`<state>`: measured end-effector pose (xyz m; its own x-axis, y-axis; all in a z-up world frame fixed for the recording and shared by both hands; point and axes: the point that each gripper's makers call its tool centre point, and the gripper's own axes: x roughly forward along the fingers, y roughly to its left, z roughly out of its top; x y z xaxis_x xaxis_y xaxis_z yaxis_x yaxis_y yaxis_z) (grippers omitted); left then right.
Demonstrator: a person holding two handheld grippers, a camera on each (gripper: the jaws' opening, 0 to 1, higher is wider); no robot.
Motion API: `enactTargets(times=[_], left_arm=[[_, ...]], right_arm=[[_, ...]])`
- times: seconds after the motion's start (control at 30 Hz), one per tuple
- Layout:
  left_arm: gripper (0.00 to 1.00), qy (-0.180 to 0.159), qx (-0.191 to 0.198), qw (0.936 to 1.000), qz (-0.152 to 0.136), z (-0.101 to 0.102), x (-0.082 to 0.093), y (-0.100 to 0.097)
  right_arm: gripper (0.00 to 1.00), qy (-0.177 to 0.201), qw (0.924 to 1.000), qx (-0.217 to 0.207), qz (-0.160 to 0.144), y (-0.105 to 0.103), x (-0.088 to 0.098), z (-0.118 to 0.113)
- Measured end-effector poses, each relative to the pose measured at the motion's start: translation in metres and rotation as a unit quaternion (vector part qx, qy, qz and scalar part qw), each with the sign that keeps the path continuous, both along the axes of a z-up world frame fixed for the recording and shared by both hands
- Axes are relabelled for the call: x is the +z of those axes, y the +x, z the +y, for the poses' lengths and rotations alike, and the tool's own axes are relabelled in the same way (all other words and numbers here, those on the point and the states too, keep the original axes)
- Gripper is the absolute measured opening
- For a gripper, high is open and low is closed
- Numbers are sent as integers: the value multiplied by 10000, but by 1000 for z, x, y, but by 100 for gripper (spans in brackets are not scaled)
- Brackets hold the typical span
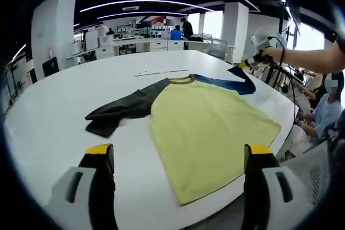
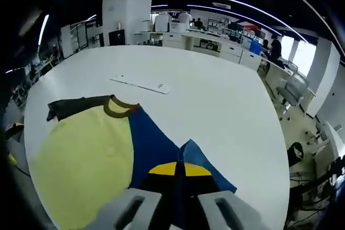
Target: Fold the garment on the visible template until the final outline fits inside the template.
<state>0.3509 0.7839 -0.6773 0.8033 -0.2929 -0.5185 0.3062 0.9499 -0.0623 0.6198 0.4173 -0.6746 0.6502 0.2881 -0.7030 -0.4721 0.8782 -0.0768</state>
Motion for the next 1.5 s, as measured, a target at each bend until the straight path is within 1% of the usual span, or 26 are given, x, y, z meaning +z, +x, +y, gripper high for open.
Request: enactTargets(times=[0.47, 0.57, 0.7, 0.73, 0.87, 1.0, 1.13, 1.3, 1.5], left_arm=[[97, -41, 74, 10000, -15, 2, 1, -1], [97, -37, 83, 10000, 0, 3, 0, -2], [97, -52, 68, 10000, 4, 4, 0, -2], [97, -41, 72, 10000, -7, 4, 0, -1], [97, -48, 107, 9999, -50, 7, 2, 0], [99, -34, 231, 9997, -45, 12, 1, 1], [99, -68, 285, 9996, -45, 17, 0, 1], [99, -43, 296, 9996, -7, 20, -1, 0], [99, -45, 293, 9996, 8, 19, -2, 1]], right_arm=[[0, 155, 9988, 472, -36, 2, 5, 63], [0, 187, 9980, 598, -73, 4, 8, 81], [0, 132, 9963, 842, -105, 6, 11, 104], [0, 143, 9962, 855, -104, 6, 11, 106], [0, 222, 9948, 987, -117, 10, 14, 129], [0, 230, 9929, 1159, -156, 11, 16, 151], [0, 270, 9917, 1245, -166, 12, 18, 168], [0, 319, 9897, 1384, -191, 9, 19, 193], [0, 306, 9863, 1602, -250, 4, 22, 216]])
